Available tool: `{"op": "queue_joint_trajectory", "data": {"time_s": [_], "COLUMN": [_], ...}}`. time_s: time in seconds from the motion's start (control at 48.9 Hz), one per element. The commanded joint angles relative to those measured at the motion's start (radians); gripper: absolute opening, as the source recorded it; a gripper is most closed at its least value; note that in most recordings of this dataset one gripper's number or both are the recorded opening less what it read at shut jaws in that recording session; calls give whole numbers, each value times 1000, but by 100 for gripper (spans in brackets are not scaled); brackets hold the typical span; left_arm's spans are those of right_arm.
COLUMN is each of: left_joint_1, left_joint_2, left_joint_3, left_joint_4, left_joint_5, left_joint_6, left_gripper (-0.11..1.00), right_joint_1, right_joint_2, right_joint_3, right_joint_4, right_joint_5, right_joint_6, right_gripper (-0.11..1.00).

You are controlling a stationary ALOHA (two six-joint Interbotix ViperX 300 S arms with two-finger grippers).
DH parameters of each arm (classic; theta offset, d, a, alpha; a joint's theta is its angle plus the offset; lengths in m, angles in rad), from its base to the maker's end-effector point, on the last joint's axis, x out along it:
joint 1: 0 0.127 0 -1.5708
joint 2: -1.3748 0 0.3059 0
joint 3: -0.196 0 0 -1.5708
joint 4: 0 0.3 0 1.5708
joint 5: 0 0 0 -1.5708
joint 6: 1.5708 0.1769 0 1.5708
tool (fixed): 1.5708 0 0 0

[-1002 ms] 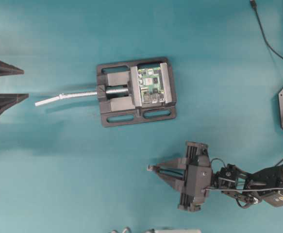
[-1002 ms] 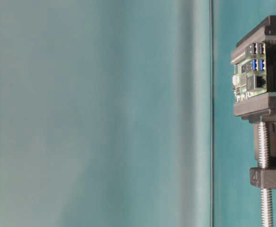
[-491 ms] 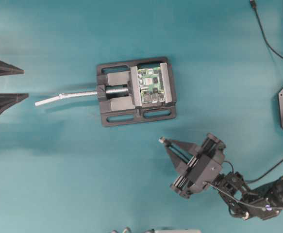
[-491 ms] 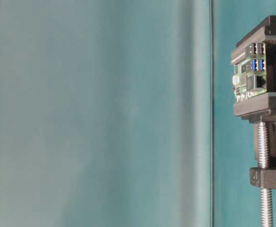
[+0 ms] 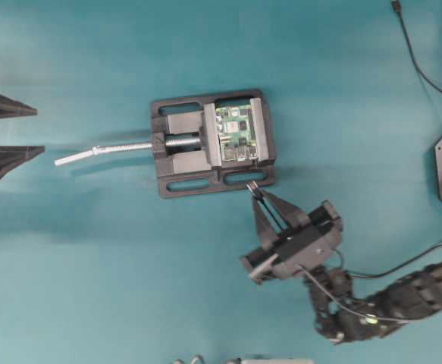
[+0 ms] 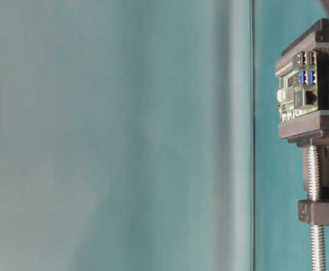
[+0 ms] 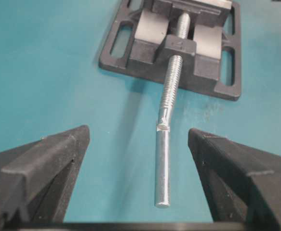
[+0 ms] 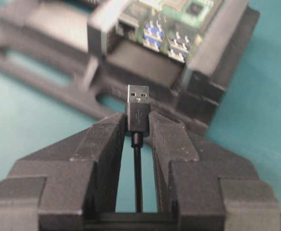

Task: Insert the USB into the fixed PCB.
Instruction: 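Swing the right gripper with the USB plug toward the board's ports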

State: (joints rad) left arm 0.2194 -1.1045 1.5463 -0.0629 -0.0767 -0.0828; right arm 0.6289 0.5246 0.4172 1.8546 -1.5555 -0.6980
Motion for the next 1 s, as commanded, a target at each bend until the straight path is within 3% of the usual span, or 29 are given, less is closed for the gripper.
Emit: {"op": "queue_joint_trajectory", "data": {"time_s": [0.0,0.102,0.327,0.45,0.593,0.982], "left_joint_1": [3,5,3,3,5,3], "left_joint_2": [5,5,5,5,5,5], "left_joint_3": [-11,-11,-11,-11,-11,-12], "left_joint_4": [-2,-2,-2,-2,-2,-2], "left_joint_5": [-5,-5,-5,-5,-5,-5], "left_joint_6": [-12,-12,-12,-12,-12,-12], "left_gripper": [99,99,99,99,99,99], "right_joint_1": [3,14,18,0,-15,-18], "right_joint_2": [11,57,143,163,170,183], "right_joint_3": [-61,-124,-245,-293,-302,-301], "right_joint_4": [14,38,83,120,143,147], "right_joint_5": [-81,-164,-169,-170,-178,-207], "right_joint_6": [3,9,3,37,77,83], "right_gripper": [21,21,21,21,21,21]}}
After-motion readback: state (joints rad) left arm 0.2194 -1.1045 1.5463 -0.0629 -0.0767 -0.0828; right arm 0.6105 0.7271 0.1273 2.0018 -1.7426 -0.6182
